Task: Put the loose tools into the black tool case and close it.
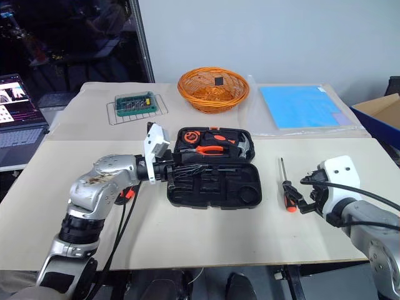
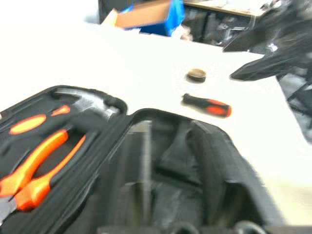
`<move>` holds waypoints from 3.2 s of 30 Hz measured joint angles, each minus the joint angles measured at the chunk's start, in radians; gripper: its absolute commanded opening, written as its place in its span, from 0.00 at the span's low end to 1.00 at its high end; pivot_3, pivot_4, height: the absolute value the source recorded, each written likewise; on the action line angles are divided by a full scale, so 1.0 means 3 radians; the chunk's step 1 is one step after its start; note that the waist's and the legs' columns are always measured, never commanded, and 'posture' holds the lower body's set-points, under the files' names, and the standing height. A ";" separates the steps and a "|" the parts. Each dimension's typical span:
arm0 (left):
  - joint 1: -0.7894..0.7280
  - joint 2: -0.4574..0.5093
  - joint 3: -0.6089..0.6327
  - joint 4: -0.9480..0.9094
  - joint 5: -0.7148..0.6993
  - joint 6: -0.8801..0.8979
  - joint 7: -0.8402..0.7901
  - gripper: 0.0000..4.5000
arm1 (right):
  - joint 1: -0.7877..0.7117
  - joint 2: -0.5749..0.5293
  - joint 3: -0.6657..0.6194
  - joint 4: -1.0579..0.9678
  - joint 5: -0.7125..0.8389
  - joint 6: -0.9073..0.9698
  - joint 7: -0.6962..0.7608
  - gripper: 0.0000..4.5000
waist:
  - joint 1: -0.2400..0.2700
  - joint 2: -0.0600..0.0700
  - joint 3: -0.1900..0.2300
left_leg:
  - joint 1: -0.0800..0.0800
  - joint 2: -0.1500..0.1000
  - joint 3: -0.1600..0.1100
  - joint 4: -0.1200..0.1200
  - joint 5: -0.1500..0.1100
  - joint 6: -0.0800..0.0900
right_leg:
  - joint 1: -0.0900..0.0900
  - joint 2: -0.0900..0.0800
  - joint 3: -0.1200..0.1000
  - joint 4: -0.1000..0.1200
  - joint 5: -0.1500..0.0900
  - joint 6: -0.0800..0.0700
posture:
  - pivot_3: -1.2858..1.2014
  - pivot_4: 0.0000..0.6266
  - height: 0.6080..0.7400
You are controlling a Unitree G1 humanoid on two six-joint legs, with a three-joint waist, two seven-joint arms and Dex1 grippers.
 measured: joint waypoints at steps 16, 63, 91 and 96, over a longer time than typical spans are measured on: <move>0.0030 0.0232 -0.0012 -0.0316 -0.0405 0.0325 0.0065 0.78 | -0.0890 -0.0141 0.1028 0.1403 -0.0368 0.0111 0.0323 0.36 | -0.0085 -0.0003 0.0004 | 0.0001 -0.0005 0.0008 0.0002 0.0000 0.0004 | -0.0002 0.0004 0.0007 0.0000 0.0003 0.0006 | 0.52 0.24 1.00; 0.1450 0.1090 0.0944 -0.0837 -0.0983 -0.0143 -0.0028 0.78 | -0.2662 0.0367 0.2437 0.3267 -0.1957 -0.3352 0.3541 0.55 | -0.0113 -0.0003 0.0034 | 0.0005 0.0016 0.0015 -0.0009 -0.0004 -0.0032 | -0.0015 0.0021 0.0003 0.0005 0.0021 -0.0018 | 0.52 0.24 1.00; 0.1501 0.0680 0.1024 -0.0545 -0.0534 -0.0235 0.1029 0.78 | -0.1526 0.0913 0.1806 0.1948 -0.1346 -0.3176 0.2294 0.19 | -0.0108 -0.0005 0.0031 | 0.0029 0.0022 0.0018 -0.0016 -0.0014 -0.0054 | -0.0004 0.0022 0.0013 0.0010 0.0025 -0.0011 | 0.52 0.24 1.00; 0.1350 0.0374 0.1219 -0.0444 -0.0195 0.0222 0.2148 0.78 | -0.1318 0.0606 0.1459 0.0995 -0.0577 -0.2658 0.2536 0.57 | -0.0096 -0.0008 0.0032 | 0.0030 0.0027 0.0016 -0.0018 -0.0016 -0.0053 | -0.0003 0.0024 0.0006 0.0004 0.0017 0.0000 | 0.52 0.24 1.00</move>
